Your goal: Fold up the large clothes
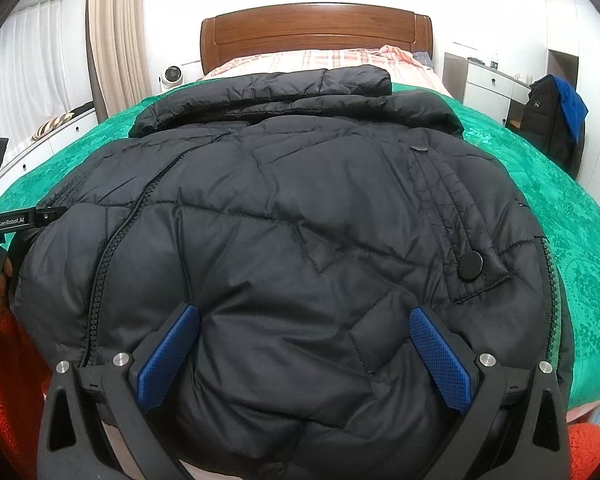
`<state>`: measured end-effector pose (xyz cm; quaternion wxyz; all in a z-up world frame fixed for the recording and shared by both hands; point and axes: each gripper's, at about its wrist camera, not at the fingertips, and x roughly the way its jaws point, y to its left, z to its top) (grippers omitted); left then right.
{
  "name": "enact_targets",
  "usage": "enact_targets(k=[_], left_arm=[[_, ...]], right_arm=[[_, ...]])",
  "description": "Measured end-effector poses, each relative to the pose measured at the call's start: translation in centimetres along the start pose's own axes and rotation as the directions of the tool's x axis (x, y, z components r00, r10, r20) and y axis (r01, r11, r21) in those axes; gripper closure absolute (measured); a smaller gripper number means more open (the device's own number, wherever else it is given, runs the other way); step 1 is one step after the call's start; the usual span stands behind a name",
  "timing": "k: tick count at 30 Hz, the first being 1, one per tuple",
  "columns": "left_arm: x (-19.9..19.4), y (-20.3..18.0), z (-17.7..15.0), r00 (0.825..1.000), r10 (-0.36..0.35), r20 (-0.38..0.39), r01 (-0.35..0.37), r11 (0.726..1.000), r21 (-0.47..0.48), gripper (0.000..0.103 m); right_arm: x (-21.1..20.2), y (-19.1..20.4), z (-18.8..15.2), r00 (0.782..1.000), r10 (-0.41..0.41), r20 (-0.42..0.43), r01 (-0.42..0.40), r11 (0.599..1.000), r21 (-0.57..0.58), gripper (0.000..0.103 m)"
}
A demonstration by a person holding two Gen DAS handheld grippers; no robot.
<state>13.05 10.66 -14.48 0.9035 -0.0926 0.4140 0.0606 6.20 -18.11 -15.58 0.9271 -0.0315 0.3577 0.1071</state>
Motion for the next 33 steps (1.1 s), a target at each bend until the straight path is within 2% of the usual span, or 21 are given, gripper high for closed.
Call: enact_targets(k=[33], left_arm=[[0.08, -0.10, -0.10, 1.000, 0.007, 0.004, -0.008, 1.000, 0.006, 0.000]], right_arm=[[0.07, 0.03, 0.01, 1.000, -0.001, 0.000, 0.001, 1.000, -0.002, 0.000]])
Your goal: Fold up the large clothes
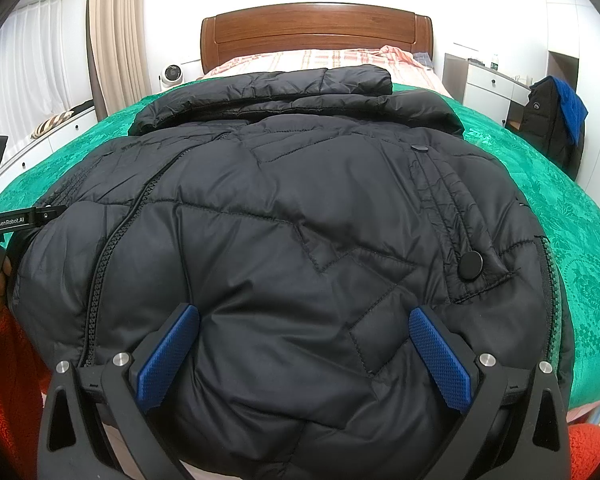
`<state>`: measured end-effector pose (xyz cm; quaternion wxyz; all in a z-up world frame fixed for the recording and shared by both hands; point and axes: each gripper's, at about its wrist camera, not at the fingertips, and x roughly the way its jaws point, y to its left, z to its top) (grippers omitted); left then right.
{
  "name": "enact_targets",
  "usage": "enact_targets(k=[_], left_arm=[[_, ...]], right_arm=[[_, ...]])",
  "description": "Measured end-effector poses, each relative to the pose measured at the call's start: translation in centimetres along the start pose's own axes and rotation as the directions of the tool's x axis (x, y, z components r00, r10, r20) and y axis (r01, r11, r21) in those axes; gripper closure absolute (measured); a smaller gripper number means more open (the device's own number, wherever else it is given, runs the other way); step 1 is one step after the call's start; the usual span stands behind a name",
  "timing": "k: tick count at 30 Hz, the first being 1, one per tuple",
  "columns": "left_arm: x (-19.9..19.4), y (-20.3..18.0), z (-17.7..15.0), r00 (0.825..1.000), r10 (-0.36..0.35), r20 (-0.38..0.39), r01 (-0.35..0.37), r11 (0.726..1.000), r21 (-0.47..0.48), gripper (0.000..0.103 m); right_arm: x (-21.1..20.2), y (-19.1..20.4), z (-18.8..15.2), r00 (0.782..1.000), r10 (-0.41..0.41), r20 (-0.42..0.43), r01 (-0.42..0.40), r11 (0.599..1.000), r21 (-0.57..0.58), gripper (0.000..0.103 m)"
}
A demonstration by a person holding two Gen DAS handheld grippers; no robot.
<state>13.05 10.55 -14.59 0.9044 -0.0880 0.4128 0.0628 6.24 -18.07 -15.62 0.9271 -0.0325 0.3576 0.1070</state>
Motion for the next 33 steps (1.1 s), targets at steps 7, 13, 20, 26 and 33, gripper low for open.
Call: enact_targets(k=[7, 13, 20, 26, 33], left_arm=[[0.00, -0.04, 0.22, 1.000, 0.018, -0.005, -0.018, 1.000, -0.004, 0.000], [0.06, -0.14, 0.29, 1.000, 0.022, -0.008, -0.022, 1.000, -0.002, 0.000], [0.24, 0.06, 0.41, 1.000, 0.012, -0.014, -0.012, 1.000, -0.002, 0.000], [0.22, 0.01, 0.40, 1.000, 0.013, -0.016, -0.013, 1.000, -0.003, 0.000], [-0.12, -0.22, 0.27, 0.999, 0.027, -0.029, -0.027, 1.000, 0.004, 0.000]], right_arm=[[-0.02, 0.01, -0.10, 1.000, 0.003, 0.000, -0.003, 1.000, -0.003, 0.000], [0.08, 0.18, -0.26, 1.000, -0.012, 0.006, 0.012, 1.000, -0.010, 0.000], [0.19, 0.44, -0.42, 1.000, -0.029, 0.011, 0.029, 0.999, -0.017, 0.000], [0.24, 0.64, -0.52, 0.999, -0.034, 0.018, 0.034, 0.999, -0.022, 0.000], [0.18, 0.64, -0.60, 1.000, -0.027, 0.015, 0.028, 0.999, -0.021, 0.000]])
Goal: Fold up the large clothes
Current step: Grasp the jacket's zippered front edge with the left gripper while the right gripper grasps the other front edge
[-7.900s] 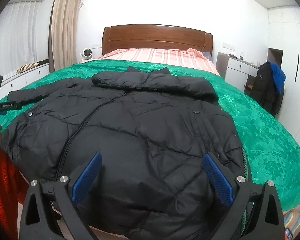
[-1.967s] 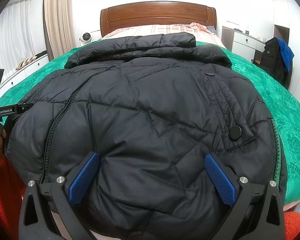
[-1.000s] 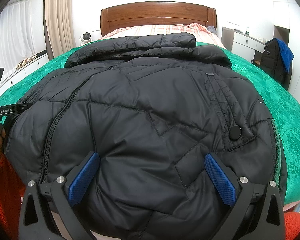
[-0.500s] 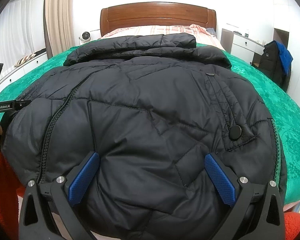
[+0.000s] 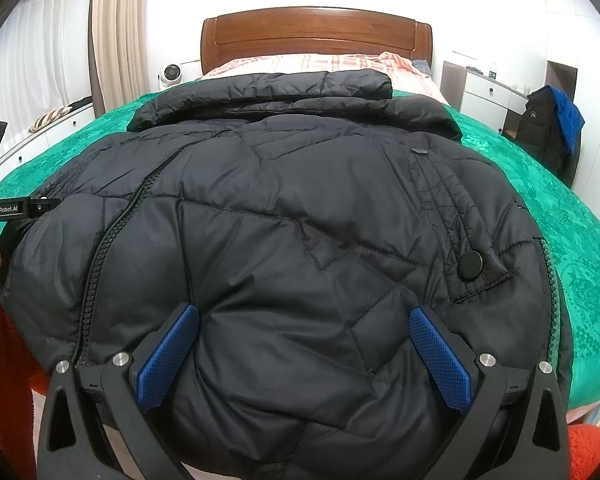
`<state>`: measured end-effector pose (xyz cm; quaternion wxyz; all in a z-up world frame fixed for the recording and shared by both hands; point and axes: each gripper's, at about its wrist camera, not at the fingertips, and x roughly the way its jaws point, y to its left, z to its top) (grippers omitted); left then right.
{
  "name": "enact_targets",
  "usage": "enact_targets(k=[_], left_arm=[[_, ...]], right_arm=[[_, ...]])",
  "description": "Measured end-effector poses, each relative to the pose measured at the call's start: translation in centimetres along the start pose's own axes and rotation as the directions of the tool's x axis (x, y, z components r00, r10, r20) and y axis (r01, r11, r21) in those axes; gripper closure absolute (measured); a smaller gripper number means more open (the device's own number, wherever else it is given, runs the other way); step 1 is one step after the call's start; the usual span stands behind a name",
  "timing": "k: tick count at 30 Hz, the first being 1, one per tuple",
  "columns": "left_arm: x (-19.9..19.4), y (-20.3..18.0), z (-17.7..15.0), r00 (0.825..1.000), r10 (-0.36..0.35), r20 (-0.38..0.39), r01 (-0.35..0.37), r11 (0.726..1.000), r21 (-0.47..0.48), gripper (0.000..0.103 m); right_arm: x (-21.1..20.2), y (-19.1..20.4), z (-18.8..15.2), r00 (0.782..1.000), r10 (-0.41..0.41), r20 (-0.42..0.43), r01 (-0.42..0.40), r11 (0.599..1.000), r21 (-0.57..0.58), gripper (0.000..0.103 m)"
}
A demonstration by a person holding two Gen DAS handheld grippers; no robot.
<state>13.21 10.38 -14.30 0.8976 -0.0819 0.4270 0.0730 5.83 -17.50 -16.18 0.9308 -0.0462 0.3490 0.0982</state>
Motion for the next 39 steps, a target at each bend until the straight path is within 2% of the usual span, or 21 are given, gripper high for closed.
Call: enact_targets(k=[4, 6, 8, 10, 12, 14, 15, 18, 22, 23, 24, 25, 26, 27, 28, 29, 30, 33, 35, 36, 39], left_arm=[[-0.6, -0.2, -0.1, 1.000, 0.021, -0.017, -0.021, 1.000, 0.018, 0.001], [-1.6, -0.2, 0.1, 0.999, 0.013, -0.052, -0.011, 0.999, 0.033, 0.001], [-3.7, 0.5, 0.5, 0.999, -0.016, -0.043, 0.018, 0.999, 0.032, 0.001], [-5.8, 1.9, 0.8, 0.998, -0.061, -0.012, 0.061, 0.998, 0.003, 0.001], [-7.2, 3.7, 0.8, 0.992, -0.128, -0.010, 0.128, 0.991, -0.047, 0.001], [-7.4, 5.0, 0.4, 0.976, -0.211, -0.051, 0.205, 0.973, -0.102, 0.001], [-7.0, 5.5, -0.1, 0.958, -0.271, -0.090, 0.258, 0.957, -0.134, 0.001], [-5.5, 5.0, -2.0, 0.917, -0.358, -0.177, 0.330, 0.929, -0.167, 0.001], [-3.2, 2.5, -4.3, 0.888, -0.337, -0.313, 0.319, 0.942, -0.109, 0.004], [-2.8, 2.0, -4.7, 0.884, -0.320, -0.340, 0.310, 0.947, -0.087, 0.007], [-2.6, 1.5, -5.0, 0.882, -0.301, -0.363, 0.298, 0.952, -0.065, 0.016], [-2.5, 1.3, -5.1, 0.879, -0.290, -0.379, 0.293, 0.955, -0.052, 0.029], [-2.6, 1.3, -5.1, 0.877, -0.286, -0.386, 0.291, 0.955, -0.047, 0.037], [-2.9, 1.6, -5.1, 0.878, -0.284, -0.385, 0.288, 0.956, -0.049, 0.054], [-3.1, 1.9, -5.0, 0.879, -0.283, -0.384, 0.285, 0.957, -0.051, 0.071], [-3.4, 2.4, -5.0, 0.875, -0.298, -0.381, 0.296, 0.953, -0.065, 0.076], [-3.7, 2.9, -5.0, 0.870, -0.324, -0.373, 0.314, 0.945, -0.088, 0.082], [-5.1, 3.4, -5.2, 0.868, -0.344, -0.360, 0.332, 0.938, -0.097, 0.088], [-6.5, 3.6, -5.4, 0.865, -0.349, -0.360, 0.346, 0.935, -0.076, 0.089], [-7.4, 3.8, -5.7, 0.858, -0.358, -0.369, 0.359, 0.931, -0.069, 0.089], [-10.6, 4.9, -6.8, 0.832, -0.384, -0.401, 0.397, 0.916, -0.053, 0.089]], right_arm=[[-0.6, -0.4, 0.4, 0.999, 0.023, -0.030, -0.023, 1.000, 0.012, 0.000], [-2.1, -1.6, 1.3, 0.998, 0.062, -0.027, -0.060, 0.996, 0.068, 0.000], [-4.8, -3.8, 2.5, 0.996, 0.085, 0.035, -0.089, 0.987, 0.130, 0.000], [-7.6, -6.9, 3.9, 0.995, 0.050, 0.090, -0.065, 0.984, 0.166, 0.000], [-9.3, -10.4, 4.5, 0.995, 0.013, 0.097, -0.034, 0.976, 0.217, 0.000], [-9.4, -14.2, 4.1, 0.999, 0.050, 0.018, -0.053, 0.951, 0.304, 0.000], [-9.0, -15.6, 3.3, 0.995, 0.092, -0.030, -0.076, 0.935, 0.348, 0.000], [-7.2, -17.1, 0.9, 0.962, 0.233, -0.141, -0.154, 0.892, 0.425, 0.000], [-4.8, -15.6, -0.3, 0.917, 0.331, -0.221, -0.220, 0.885, 0.411, 0.000], [-4.0, -15.1, -0.3, 0.907, 0.339, -0.251, -0.224, 0.891, 0.394, 0.000], [-3.1, -14.6, -0.3, 0.895, 0.340, -0.288, -0.215, 0.896, 0.388, 0.002], [-2.1, -14.5, -0.6, 0.876, 0.342, -0.340, -0.199, 0.898, 0.391, 0.006], [-1.2, -14.5, -0.8, 0.852, 0.356, -0.384, -0.192, 0.894, 0.404, 0.019], [-0.9, -14.6, -0.9, 0.837, 0.374, -0.399, -0.199, 0.888, 0.414, 0.040], [-0.8, -14.7, -0.9, 0.833, 0.386, -0.396, -0.212, 0.884, 0.416, 0.049], [-0.9, -14.8, -0.7, 0.840, 0.372, -0.395, -0.208, 0.893, 0.399, 0.063], [-1.2, -14.8, -0.6, 0.844, 0.359, -0.399, -0.207, 0.903, 0.376, 0.070], [-2.9, -14.9, -0.2, 0.851, 0.361, -0.381, -0.232, 0.910, 0.345, 0.080], [-4.8, -14.9, 0.1, 0.851, 0.365, -0.376, -0.247, 0.912, 0.328, 0.082], [-5.5, -15.1, 0.1, 0.848, 0.371, -0.378, -0.253, 0.911, 0.326, 0.082], [-8.5, -15.3, -0.9, 0.806, 0.442, -0.393, -0.304, 0.879, 0.366, 0.083]])
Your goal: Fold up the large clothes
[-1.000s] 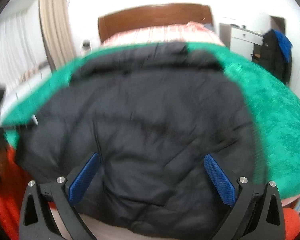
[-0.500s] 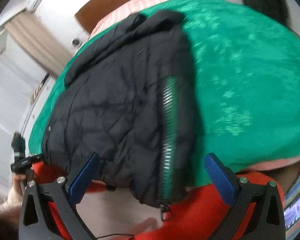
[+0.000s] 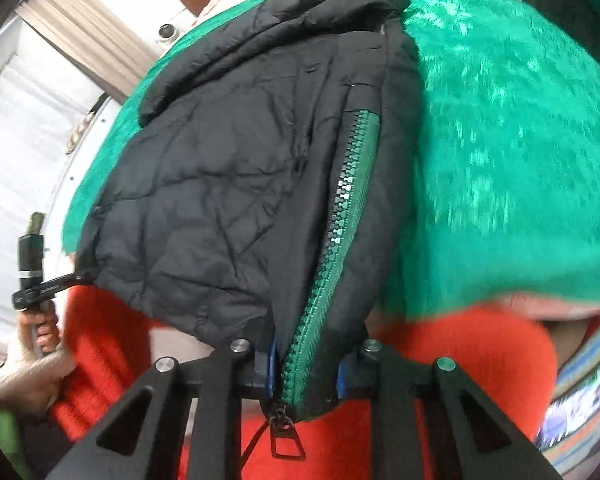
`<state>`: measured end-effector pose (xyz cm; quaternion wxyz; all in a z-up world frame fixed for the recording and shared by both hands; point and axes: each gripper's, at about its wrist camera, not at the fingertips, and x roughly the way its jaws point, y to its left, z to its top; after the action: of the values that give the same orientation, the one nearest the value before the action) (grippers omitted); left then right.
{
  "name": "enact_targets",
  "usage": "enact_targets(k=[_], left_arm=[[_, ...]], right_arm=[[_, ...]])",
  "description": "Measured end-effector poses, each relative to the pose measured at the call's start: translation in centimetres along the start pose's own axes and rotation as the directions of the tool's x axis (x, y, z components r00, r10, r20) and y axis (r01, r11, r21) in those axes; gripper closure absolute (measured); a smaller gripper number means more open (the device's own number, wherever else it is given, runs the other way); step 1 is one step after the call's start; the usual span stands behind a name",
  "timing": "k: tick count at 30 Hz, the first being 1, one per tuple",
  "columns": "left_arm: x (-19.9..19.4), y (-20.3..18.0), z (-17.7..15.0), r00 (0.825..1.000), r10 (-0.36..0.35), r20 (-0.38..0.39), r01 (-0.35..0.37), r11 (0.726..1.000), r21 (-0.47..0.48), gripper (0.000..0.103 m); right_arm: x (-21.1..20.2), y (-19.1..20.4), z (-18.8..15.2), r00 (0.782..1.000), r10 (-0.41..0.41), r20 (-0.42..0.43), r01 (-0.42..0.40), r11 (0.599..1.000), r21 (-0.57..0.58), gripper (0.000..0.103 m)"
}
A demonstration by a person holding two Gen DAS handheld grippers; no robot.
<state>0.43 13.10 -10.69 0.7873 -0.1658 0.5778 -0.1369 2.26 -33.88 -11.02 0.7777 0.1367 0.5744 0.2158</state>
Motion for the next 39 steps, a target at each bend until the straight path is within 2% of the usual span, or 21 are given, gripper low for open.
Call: enact_targets(k=[3, 7, 10, 12, 14, 15, 16, 17, 18, 19, 21, 22, 23, 26, 28, 30, 32, 35, 36, 37, 39], left_arm=[[-3.7, 0.2, -2.3, 0.998, -0.060, -0.013, 0.060, 0.998, 0.004, 0.089], [-10.1, 0.4, -1.1, 0.986, -0.152, 0.072, 0.152, 0.988, -0.002, 0.089], [-14.8, -0.4, 5.1, 0.956, -0.205, 0.212, 0.194, 0.979, 0.069, 0.089], [-16.8, -0.5, 11.4, 0.925, -0.195, 0.325, 0.181, 0.981, 0.075, 0.084], [-17.3, -0.5, 18.2, 0.888, -0.080, 0.452, 0.072, 0.997, 0.034, 0.060], [-17.2, -0.7, 21.2, 0.868, 0.006, 0.497, -0.016, 1.000, 0.016, 0.020], [-16.8, -1.3, 24.8, 0.830, 0.124, 0.543, -0.138, 0.990, -0.014, 0.003], [-16.6, -1.4, 26.6, 0.799, 0.179, 0.574, -0.196, 0.980, -0.033, 0.005], [-16.4, -1.5, 28.7, 0.770, 0.224, 0.597, -0.243, 0.969, -0.051, 0.006], [-16.0, -1.5, 30.0, 0.765, 0.235, 0.600, -0.249, 0.967, -0.062, 0.006], [-14.9, -1.0, 31.4, 0.793, 0.205, 0.574, -0.197, 0.977, -0.078, 0.005], [-13.8, -0.1, 31.6, 0.818, 0.179, 0.547, -0.167, 0.983, -0.071, 0.005], [-12.7, 0.3, 31.3, 0.834, 0.173, 0.525, -0.166, 0.984, -0.061, 0.005], [-6.9, 0.7, 30.3, 0.868, 0.250, 0.429, -0.269, 0.963, -0.018, 0.005], [-3.0, 2.3, 30.3, 0.881, 0.300, 0.366, -0.315, 0.949, -0.019, 0.005], [0.4, 4.1, 30.2, 0.910, 0.303, 0.284, -0.307, 0.951, -0.032, 0.005], [2.9, 5.4, 29.9, 0.936, 0.283, 0.212, -0.279, 0.959, -0.046, 0.005], [5.9, 6.8, 29.1, 0.974, 0.188, 0.130, -0.170, 0.976, -0.139, 0.002], [6.2, 7.5, 28.8, 0.981, 0.150, 0.126, -0.126, 0.975, -0.183, 0.005], [6.5, 7.9, 28.3, 0.985, 0.110, 0.132, -0.079, 0.973, -0.218, 0.023], [6.3, 7.6, 27.4, 0.986, 0.002, 0.165, 0.038, 0.970, -0.241, 0.062]], right_arm=[[-3.1, 0.0, -2.5, 0.989, 0.148, 0.001, -0.148, 0.988, 0.052, 0.083], [-9.2, 0.5, -0.6, 0.929, 0.332, 0.163, -0.343, 0.938, 0.047, 0.083], [-12.6, 2.0, 6.0, 0.878, 0.396, 0.270, -0.394, 0.917, -0.064, 0.083], [-13.5, 2.4, 12.1, 0.855, 0.402, 0.327, -0.385, 0.915, -0.120, 0.083], [-12.9, 2.2, 17.2, 0.835, 0.399, 0.379, -0.375, 0.917, -0.138, 0.079], [-11.8, 1.1, 20.9, 0.815, 0.415, 0.403, -0.403, 0.907, -0.120, 0.064], [-10.9, 0.6, 23.2, 0.806, 0.428, 0.410, -0.426, 0.899, -0.100, 0.047], [-9.8, -0.6, 25.6, 0.800, 0.412, 0.437, -0.436, 0.898, -0.050, 0.006], [-9.2, -1.6, 27.0, 0.796, 0.372, 0.477, -0.425, 0.905, 0.004, 0.000], [-8.6, -2.6, 28.1, 0.790, 0.319, 0.523, -0.408, 0.911, 0.060, 0.000], [-7.8, -3.6, 28.6, 0.751, 0.300, 0.588, -0.435, 0.895, 0.099, 0.000], [-7.7, -4.0, 28.5, 0.742, 0.291, 0.603, -0.436, 0.894, 0.105, 0.000], [-7.3, -3.7, 28.7, 0.755, 0.275, 0.595, -0.411, 0.906, 0.103, 0.000], [-4.9, -3.1, 29.9, 0.878, 0.096, 0.469, -0.151, 0.985, 0.081, 0.000], [-1.9, -2.1, 31.1, 0.928, -0.038, 0.370, 0.024, 0.999, 0.041, 0.000], [0.5, -1.7, 31.9, 0.942, -0.097, 0.320, 0.104, 0.995, -0.003, 0.000], [2.9, -1.7, 32.7, 0.955, -0.096, 0.282, 0.105, 0.994, -0.016, 0.000], [7.5, -2.7, 33.8, 0.981, -0.083, 0.176, 0.080, 0.997, 0.023, 0.000], [8.7, -2.7, 33.9, 0.987, -0.084, 0.133, 0.081, 0.996, 0.032, 0.006], [9.5, -2.1, 33.7, 0.988, -0.101, 0.116, 0.100, 0.995, 0.017, 0.016], [9.3, 0.2, 32.8, 0.975, -0.155, 0.161, 0.167, 0.984, -0.068, 0.053]])
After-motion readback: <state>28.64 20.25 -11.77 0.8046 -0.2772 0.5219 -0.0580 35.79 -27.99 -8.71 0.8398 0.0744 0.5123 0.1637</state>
